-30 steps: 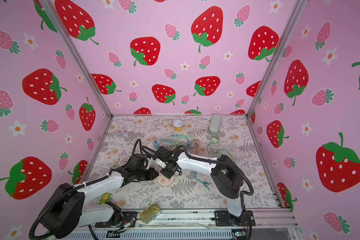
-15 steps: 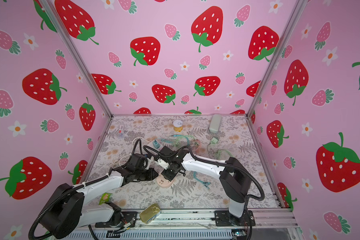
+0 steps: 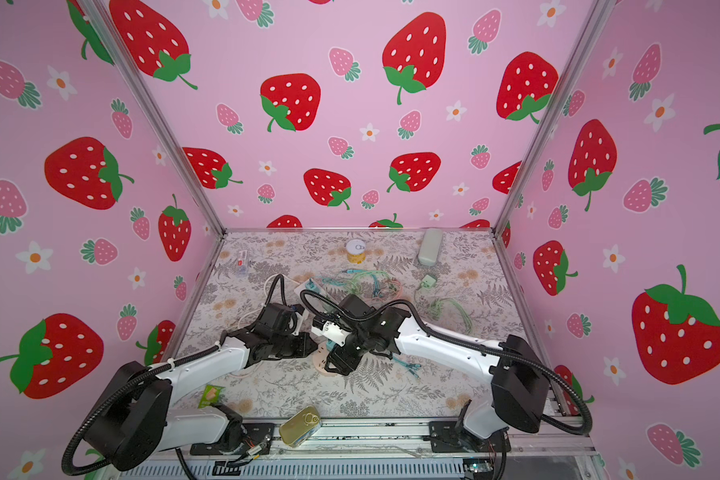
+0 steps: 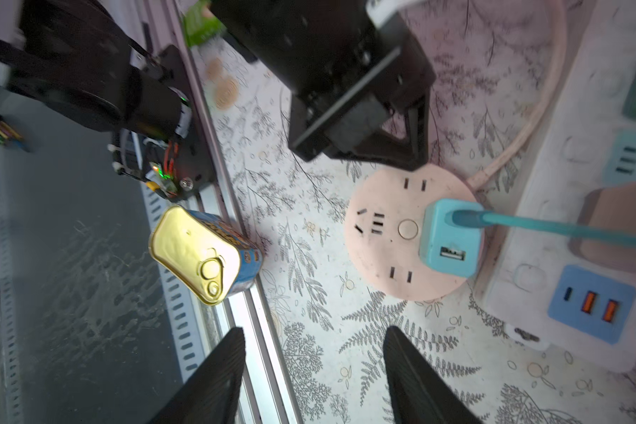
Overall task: Insert the plug
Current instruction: 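Open the right gripper and lift it off the teal charger while the left gripper rises, then move the right gripper over the pale-green charger while the left gripper draws back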
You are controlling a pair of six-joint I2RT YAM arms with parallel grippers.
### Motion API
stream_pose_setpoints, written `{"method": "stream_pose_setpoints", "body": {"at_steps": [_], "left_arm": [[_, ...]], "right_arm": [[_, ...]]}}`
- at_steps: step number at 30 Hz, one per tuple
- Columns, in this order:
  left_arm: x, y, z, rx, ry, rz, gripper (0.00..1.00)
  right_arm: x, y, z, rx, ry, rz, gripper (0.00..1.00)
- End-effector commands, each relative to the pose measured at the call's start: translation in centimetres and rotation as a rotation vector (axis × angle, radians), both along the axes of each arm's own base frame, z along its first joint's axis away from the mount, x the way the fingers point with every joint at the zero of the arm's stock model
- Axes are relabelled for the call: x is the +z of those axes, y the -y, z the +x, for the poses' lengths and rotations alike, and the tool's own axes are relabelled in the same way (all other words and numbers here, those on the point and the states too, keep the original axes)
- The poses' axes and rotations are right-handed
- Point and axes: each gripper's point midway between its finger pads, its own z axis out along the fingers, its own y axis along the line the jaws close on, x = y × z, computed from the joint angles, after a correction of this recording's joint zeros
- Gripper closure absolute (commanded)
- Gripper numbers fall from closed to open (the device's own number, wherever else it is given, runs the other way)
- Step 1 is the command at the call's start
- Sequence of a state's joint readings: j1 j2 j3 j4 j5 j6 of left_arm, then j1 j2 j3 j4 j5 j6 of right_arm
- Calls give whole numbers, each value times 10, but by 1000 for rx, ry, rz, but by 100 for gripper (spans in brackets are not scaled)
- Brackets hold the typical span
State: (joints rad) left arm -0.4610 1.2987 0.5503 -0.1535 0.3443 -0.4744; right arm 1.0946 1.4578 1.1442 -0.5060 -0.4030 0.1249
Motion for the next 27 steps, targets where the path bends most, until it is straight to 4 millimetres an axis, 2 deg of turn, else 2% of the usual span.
{"method": "stream_pose_setpoints", "body": {"at_steps": [1,4,6,7,12,16,20,27], "left_arm": [[16,2,7,-5,22,-13,82],[22,1,9,-4,29,-20,82],[26,1,10,-4,37,-23,82],[29,0,11,-3,42,-24,81],[40,-4,14,13,62,-31,76],[51,-6,17,19,86,-37,71],[60,-9,18,27,105,-40,64],[73,-18,17,47,137,-33,51]], "right_arm": [[45,-2,25,-45,78,169,36],[65,16,67,-201,144,218,35],[71,35,94,-320,162,223,34],[80,44,112,-385,184,255,32],[81,87,155,-581,223,278,28],[71,135,201,-852,275,213,27],[51,180,234,-1085,339,104,26],[6,226,271,-1298,388,-74,24]]}}
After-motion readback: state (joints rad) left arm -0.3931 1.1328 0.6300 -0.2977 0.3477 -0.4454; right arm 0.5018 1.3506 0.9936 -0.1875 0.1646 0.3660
